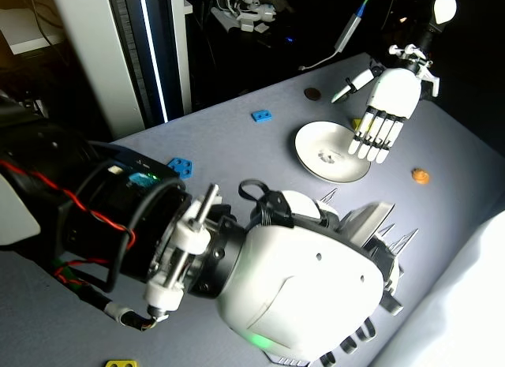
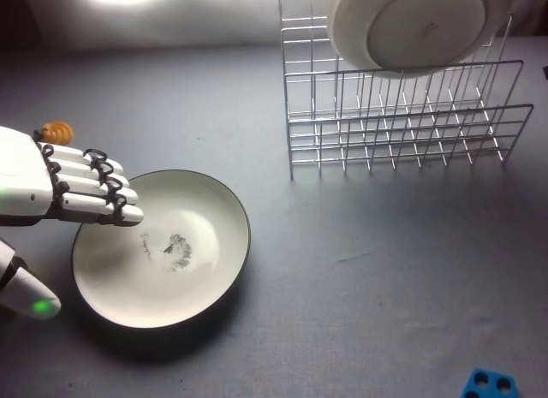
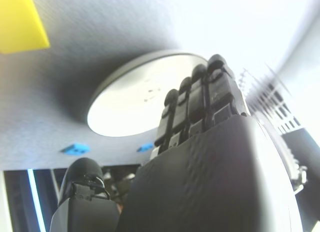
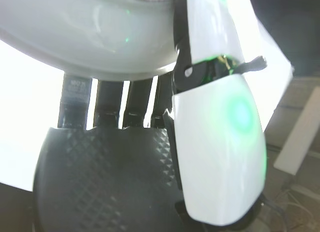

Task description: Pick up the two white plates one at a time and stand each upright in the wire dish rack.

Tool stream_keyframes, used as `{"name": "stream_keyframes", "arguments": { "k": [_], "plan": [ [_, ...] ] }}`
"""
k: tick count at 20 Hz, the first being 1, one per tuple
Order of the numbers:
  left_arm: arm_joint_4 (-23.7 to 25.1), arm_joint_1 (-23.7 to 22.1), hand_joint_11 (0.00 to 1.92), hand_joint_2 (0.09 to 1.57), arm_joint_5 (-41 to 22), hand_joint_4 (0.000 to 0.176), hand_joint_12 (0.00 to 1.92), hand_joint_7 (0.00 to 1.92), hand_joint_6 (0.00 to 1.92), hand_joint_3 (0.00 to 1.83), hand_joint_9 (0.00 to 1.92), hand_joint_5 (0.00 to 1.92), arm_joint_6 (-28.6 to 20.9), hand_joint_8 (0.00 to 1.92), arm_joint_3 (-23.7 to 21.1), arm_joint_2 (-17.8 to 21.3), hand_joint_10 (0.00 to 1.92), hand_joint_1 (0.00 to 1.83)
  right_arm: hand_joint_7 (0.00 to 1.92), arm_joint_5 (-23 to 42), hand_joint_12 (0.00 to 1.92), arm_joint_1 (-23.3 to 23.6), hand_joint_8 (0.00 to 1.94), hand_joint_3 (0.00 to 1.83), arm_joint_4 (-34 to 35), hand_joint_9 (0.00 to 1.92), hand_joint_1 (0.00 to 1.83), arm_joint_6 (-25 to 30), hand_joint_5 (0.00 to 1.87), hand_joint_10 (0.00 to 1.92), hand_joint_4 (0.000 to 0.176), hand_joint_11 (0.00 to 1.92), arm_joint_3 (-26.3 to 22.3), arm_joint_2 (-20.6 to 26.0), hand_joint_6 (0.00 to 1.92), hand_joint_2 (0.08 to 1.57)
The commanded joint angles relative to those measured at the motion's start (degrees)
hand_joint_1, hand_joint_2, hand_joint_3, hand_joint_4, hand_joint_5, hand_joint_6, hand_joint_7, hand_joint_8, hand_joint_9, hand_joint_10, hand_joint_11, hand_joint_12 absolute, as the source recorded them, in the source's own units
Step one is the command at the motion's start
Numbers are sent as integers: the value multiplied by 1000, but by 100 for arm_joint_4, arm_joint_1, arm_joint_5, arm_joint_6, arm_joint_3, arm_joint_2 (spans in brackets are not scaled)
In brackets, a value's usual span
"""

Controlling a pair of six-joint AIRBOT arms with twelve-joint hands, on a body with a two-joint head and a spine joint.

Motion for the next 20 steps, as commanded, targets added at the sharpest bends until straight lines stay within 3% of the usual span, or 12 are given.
{"name": "stream_keyframes", "arguments": {
  "k": [1,9,17,20],
  "plan": [
    [-342,-8,0,1044,-179,0,0,0,0,2,0,0,-29,0,50,25,0,0,1114,723,1023,57,771,0,242,1035,1389,132,1003,963,0,856,63,14,902,1063],
    [-342,76,0,1044,-191,0,0,0,0,2,0,0,-26,0,110,-23,0,0,1063,709,1045,-184,832,2,242,1001,1383,80,973,1012,0,817,365,-259,973,1079],
    [-355,78,0,1047,-189,0,0,0,0,3,0,0,54,0,117,-47,0,0,1108,796,1041,-426,742,0,242,1047,1389,-76,1015,961,0,854,494,-398,901,1061],
    [-445,80,0,1043,-240,0,0,0,0,1,0,0,84,0,120,-54,0,0,1045,807,1051,-458,833,0,242,1000,1381,-135,974,1014,0,808,538,-430,997,1084]
  ]
}}
